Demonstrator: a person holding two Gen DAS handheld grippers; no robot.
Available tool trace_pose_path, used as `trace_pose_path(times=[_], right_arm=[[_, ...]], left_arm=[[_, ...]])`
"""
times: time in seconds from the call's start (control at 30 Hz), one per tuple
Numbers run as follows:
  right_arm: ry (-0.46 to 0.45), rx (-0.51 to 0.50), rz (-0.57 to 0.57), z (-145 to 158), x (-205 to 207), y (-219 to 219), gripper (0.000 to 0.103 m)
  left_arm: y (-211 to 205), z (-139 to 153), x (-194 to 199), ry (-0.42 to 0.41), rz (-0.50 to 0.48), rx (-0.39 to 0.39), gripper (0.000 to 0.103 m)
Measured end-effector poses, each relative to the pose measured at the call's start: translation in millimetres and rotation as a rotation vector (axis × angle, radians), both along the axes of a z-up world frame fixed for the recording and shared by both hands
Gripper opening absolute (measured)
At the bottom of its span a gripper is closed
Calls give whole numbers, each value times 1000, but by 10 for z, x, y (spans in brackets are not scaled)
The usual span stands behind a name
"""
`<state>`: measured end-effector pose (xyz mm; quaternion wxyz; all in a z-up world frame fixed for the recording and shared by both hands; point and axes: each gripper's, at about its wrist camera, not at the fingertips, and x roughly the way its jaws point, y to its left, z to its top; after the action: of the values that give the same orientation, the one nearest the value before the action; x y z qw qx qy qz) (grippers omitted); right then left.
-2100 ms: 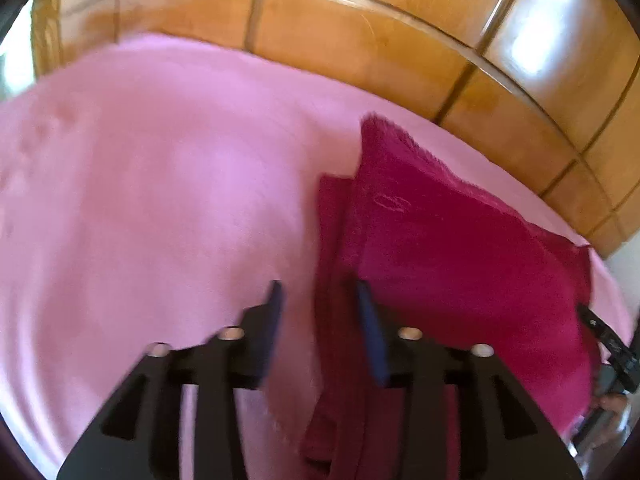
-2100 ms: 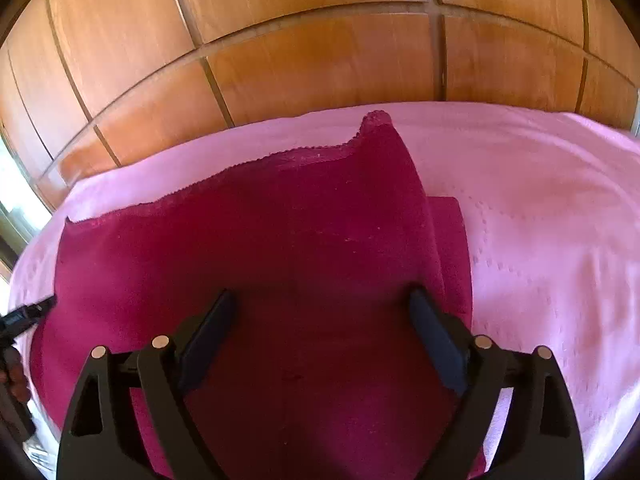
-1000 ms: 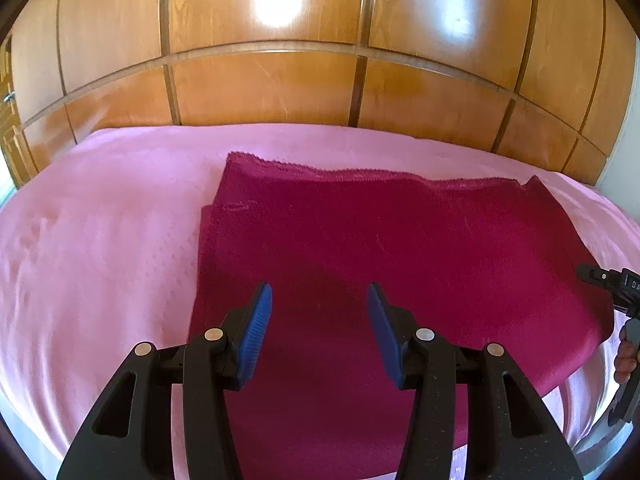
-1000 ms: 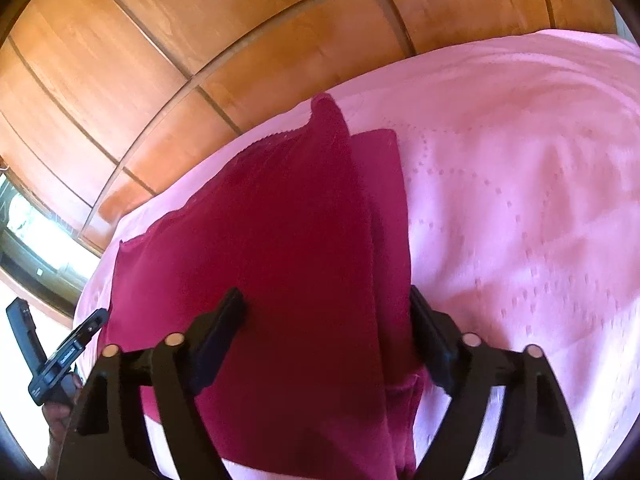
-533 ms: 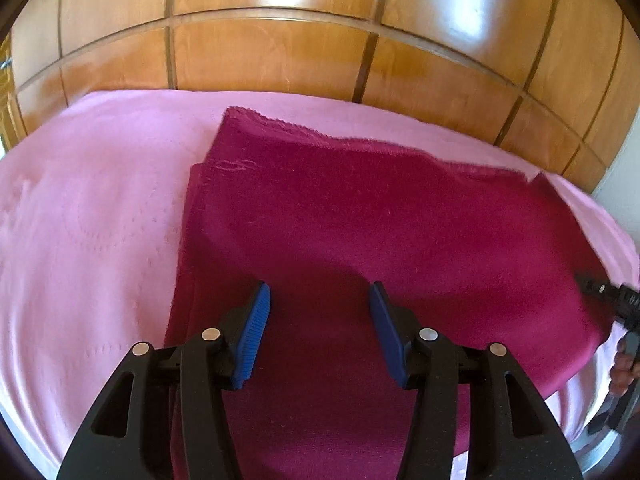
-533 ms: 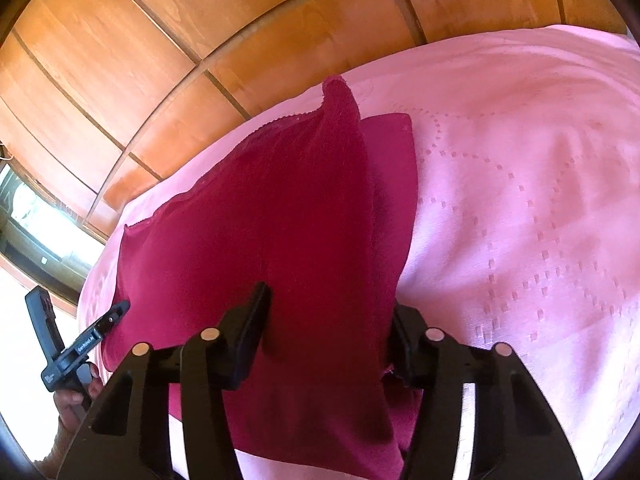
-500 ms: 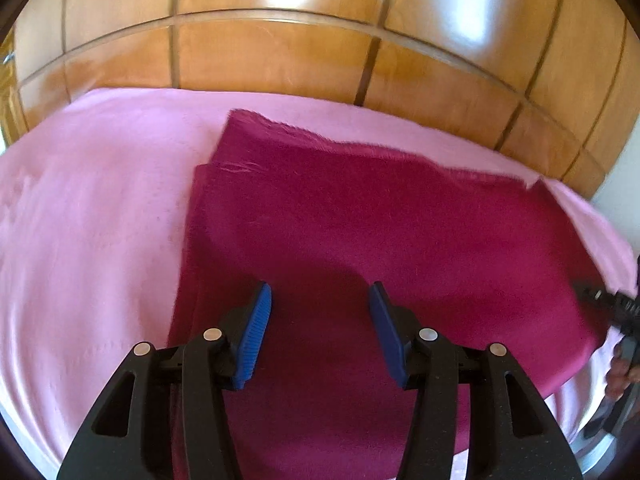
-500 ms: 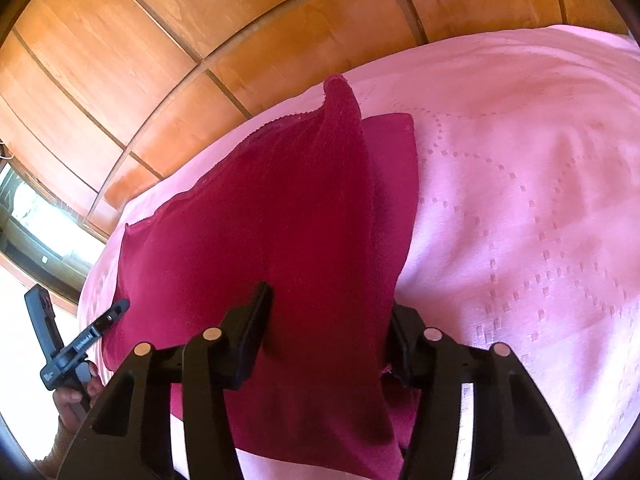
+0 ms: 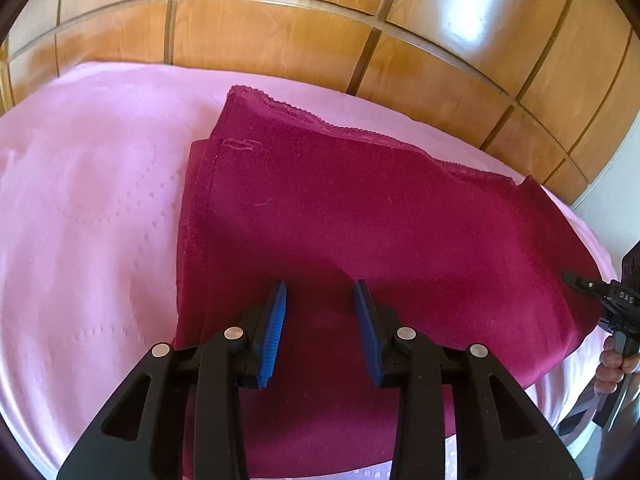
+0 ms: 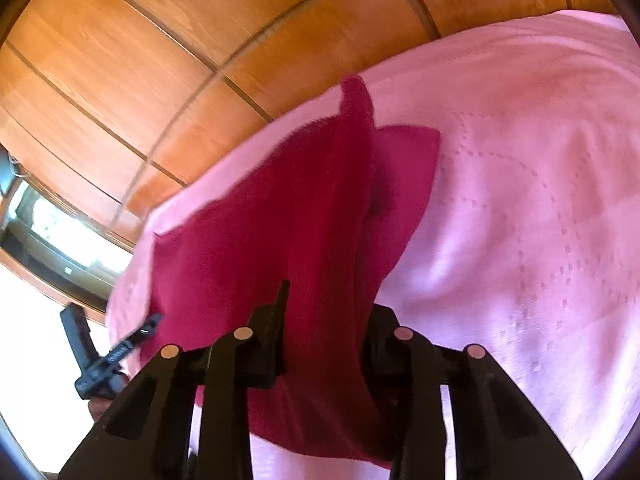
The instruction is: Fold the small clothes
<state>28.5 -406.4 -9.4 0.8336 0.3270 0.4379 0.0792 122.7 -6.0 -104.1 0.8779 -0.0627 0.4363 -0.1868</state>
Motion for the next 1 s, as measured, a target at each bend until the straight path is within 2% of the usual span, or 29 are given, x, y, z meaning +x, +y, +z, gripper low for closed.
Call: trace_pose_path(times=[0.23, 0.4, 0.57, 0.77, 1.0], right_arm=[[-119, -14, 95, 498, 154, 458, 26], [-167, -77, 210, 687, 380, 1078, 26], [-156, -123, 328, 633, 570, 1746, 23], [-145, -222, 454, 462, 752, 2519, 22], [-204, -369, 633, 316, 557, 3129, 23]], left_arm=[[59, 5, 69, 34, -30, -51, 34], [142, -9, 93, 57, -39, -121, 34], [193, -18, 67, 62, -47, -171, 34], [514, 29, -25, 70, -37, -317, 34], [1082, 154, -171, 61, 11, -466, 34]])
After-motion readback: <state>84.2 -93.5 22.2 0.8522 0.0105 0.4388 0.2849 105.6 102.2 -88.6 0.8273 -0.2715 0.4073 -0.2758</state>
